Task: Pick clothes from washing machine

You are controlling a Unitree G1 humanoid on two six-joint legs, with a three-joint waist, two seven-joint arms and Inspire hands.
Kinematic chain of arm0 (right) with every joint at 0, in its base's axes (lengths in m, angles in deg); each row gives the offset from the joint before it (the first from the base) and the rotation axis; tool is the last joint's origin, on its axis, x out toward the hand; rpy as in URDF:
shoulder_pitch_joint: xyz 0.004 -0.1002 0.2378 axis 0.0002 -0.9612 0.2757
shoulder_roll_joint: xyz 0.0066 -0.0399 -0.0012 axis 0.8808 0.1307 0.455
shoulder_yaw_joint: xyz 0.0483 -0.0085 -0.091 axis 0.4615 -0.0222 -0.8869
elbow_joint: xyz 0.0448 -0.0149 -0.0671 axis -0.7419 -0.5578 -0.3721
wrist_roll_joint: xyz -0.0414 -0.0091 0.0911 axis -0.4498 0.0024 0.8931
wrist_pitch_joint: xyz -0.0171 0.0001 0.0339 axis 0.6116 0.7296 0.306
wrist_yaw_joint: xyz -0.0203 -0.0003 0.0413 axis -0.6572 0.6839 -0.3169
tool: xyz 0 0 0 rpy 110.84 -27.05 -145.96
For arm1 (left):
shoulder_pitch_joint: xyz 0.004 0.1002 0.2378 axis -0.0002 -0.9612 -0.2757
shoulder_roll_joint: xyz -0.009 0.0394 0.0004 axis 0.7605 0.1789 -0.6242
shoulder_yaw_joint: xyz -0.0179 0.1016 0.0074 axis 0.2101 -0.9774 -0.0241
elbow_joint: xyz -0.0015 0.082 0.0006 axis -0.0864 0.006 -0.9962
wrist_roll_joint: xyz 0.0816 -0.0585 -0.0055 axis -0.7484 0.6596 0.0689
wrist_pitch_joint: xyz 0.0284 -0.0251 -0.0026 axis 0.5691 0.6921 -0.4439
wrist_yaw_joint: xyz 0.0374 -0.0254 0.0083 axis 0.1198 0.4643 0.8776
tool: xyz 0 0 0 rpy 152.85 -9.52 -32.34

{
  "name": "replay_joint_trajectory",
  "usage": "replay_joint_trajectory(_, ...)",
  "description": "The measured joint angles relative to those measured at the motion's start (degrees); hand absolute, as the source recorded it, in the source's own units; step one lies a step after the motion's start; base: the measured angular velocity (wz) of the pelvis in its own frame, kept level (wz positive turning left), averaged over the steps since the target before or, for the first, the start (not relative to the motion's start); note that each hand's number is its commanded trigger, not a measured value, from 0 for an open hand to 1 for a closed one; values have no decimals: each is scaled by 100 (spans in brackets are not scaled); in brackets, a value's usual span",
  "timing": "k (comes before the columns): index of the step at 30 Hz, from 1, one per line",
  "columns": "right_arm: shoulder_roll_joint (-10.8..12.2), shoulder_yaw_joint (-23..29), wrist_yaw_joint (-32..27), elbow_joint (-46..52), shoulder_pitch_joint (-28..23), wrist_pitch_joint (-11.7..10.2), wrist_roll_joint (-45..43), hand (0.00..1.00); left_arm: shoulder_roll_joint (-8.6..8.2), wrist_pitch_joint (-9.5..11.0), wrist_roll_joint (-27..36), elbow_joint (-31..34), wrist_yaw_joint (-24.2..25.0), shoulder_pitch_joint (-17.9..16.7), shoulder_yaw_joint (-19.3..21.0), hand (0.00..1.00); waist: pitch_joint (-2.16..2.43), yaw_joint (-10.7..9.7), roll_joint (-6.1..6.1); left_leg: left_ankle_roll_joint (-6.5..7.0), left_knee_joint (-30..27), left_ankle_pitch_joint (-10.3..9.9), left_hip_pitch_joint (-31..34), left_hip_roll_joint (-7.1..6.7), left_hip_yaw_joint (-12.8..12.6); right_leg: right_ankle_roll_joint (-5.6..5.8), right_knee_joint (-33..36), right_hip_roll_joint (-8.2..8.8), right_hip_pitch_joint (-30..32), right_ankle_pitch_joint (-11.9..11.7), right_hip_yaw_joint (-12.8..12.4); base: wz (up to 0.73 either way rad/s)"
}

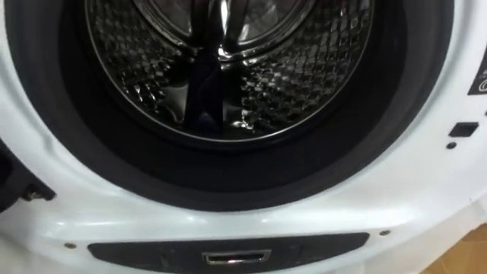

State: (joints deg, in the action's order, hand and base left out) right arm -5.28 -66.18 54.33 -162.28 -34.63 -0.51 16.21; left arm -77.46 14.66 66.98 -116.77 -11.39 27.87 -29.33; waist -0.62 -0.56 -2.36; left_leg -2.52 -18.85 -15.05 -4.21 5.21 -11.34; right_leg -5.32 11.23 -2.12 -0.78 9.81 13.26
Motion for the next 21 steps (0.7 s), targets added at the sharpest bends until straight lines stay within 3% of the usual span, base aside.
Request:
replay_joint_trajectory(3, -39, 66, -39, -7, 100, -12, -421, 0, -69, -64, -211, 300, 45, 9, 22, 0, 1, 11, 5, -31, -1488, -73, 724, 216, 218, -121, 162, -48, 106, 84, 46, -9)
replay_joint_trajectory(4, -62, 74, -43, -7, 108, -26, -488, 0, -75, -68, -232, 309, 60, 71, 20, 0, 8, 13, 15, -30, -1741, -73, 849, 253, 307, -152, 185, -75, 110, 103, 78, 0)
replay_joint_trajectory(6, -133, 101, -105, 11, 121, -55, -619, 0, -95, -78, -238, 339, 127, 213, -22, 0, -3, -5, 126, -55, -2791, -29, 1105, 436, 477, -271, 320, -204, 110, 180, 195, -10)
replay_joint_trajectory(7, -141, 127, -159, 36, 115, -85, -652, 0, -138, -81, -228, 359, 157, 244, -35, 0, 19, -92, 244, -63, -3203, -29, 1028, 468, 540, -295, 371, -261, 113, 200, 224, -7)
replay_joint_trajectory(8, -142, 133, -183, 45, 128, -99, -649, 0, -146, -87, -232, 359, 163, 288, -60, 0, 17, -125, 272, -90, -3293, -45, 943, 472, 542, -299, 385, -288, 120, 198, 244, 12)
replay_joint_trajectory(11, -147, 318, -238, 51, 149, -180, -654, 0, -168, -96, -222, 497, 304, 655, -144, 0, -10, -370, 368, -197, -2786, -111, 306, 355, 667, -318, 586, -296, 394, 201, 446, 33)
replay_joint_trajectory(12, -147, 400, -236, 61, 174, -213, -675, 0, -201, -87, -226, 508, 341, 714, -144, 0, -15, -408, 422, -338, -2255, -205, 5, 318, 781, -321, 698, -297, 534, 199, 533, 33)
replay_joint_trajectory(14, -133, 518, -193, 52, 193, -215, -667, 0, -185, -53, -233, 602, 384, 831, -265, 0, 4, -463, 493, -366, -1359, -471, -387, 318, 912, -320, 857, -275, 811, 175, 671, 33)
replay_joint_trajectory(16, -129, 628, -150, 58, 249, -215, -673, 0, -189, 43, -250, 587, 385, 992, -428, 0, -10, -435, 459, -281, -215, -756, -661, 298, 924, -295, 895, -214, 1110, -21, 804, 25)
replay_joint_trajectory(18, -122, 647, -165, 100, 249, -189, -676, 0, -213, 114, -245, 586, 393, 1083, -573, 0, -4, -389, 457, -218, 465, -785, -769, 233, 923, -250, 830, -186, 1302, -264, 813, 5)
replay_joint_trajectory(20, -108, 707, -159, 152, 244, -147, -669, 0, -214, 123, -273, 535, 399, 1055, -651, 0, 6, -391, 413, 56, 708, -710, -705, 78, 878, -185, 699, -76, 1387, -574, 793, -2)
replay_joint_trajectory(21, -106, 726, -159, 167, 196, -142, -667, 0, -214, 134, -283, 437, 422, 1004, -687, 0, 12, -390, 379, 250, 754, -599, -658, -46, 814, -116, 482, -16, 1364, -841, 717, -10)
